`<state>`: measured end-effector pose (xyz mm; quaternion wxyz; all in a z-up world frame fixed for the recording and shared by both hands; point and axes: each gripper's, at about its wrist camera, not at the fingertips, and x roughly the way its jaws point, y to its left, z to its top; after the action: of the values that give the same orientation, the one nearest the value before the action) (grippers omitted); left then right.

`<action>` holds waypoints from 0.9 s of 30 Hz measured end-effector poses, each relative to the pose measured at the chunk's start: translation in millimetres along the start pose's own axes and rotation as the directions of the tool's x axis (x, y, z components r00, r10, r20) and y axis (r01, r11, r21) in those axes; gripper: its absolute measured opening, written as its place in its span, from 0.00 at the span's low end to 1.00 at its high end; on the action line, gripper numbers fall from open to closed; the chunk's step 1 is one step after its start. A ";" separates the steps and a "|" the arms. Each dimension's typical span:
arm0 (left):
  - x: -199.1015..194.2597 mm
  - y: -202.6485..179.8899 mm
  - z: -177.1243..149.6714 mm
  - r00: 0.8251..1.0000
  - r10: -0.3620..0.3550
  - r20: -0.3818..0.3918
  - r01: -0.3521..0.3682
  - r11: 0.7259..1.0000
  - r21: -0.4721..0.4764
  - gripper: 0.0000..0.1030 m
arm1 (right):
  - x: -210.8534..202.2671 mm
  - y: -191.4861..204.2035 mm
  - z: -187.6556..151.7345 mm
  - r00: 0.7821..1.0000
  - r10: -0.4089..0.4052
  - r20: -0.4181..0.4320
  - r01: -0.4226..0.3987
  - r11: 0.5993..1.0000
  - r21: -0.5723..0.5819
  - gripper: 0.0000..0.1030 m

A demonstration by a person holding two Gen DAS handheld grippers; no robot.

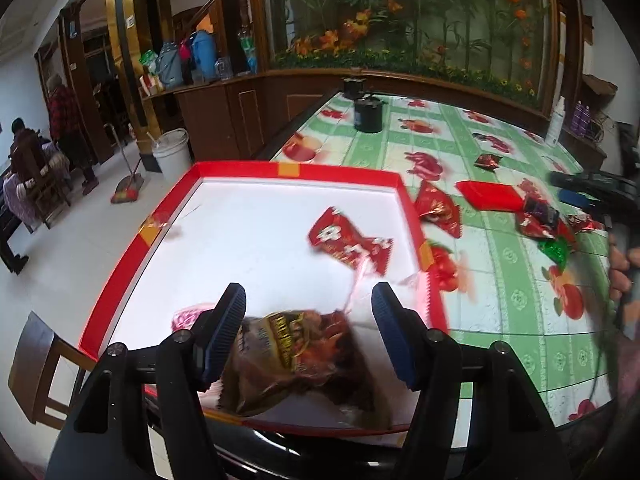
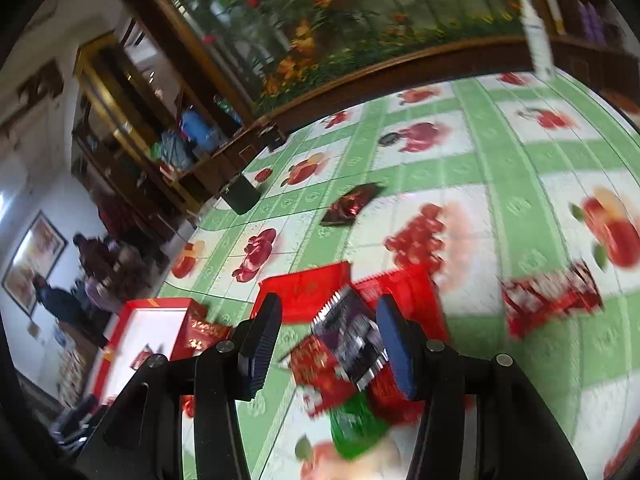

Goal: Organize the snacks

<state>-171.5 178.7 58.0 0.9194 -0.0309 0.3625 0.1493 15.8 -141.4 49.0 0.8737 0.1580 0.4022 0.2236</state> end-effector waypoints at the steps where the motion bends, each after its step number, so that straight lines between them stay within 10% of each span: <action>1: -0.6 -3.5 1.2 1.000 -0.006 0.001 0.006 1.000 0.006 0.63 | 9.3 2.6 1.3 1.000 -0.006 -0.007 0.006 1.000 -0.017 0.50; 11: -2.9 -65.4 12.0 0.996 -0.088 -0.017 0.090 0.989 0.114 0.63 | 30.4 -9.9 -12.8 0.986 0.025 -0.165 -0.045 0.992 -0.119 0.24; 27: 2.4 -132.5 14.1 0.983 -0.164 -0.080 0.177 0.964 0.198 0.63 | -26.2 -12.6 -27.5 0.985 0.029 -0.170 -0.083 0.944 -0.319 0.30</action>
<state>-121.2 55.3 60.0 0.9154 0.0278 0.4005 0.0308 -17.2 -163.0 42.5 0.8452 0.0045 0.4253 0.3238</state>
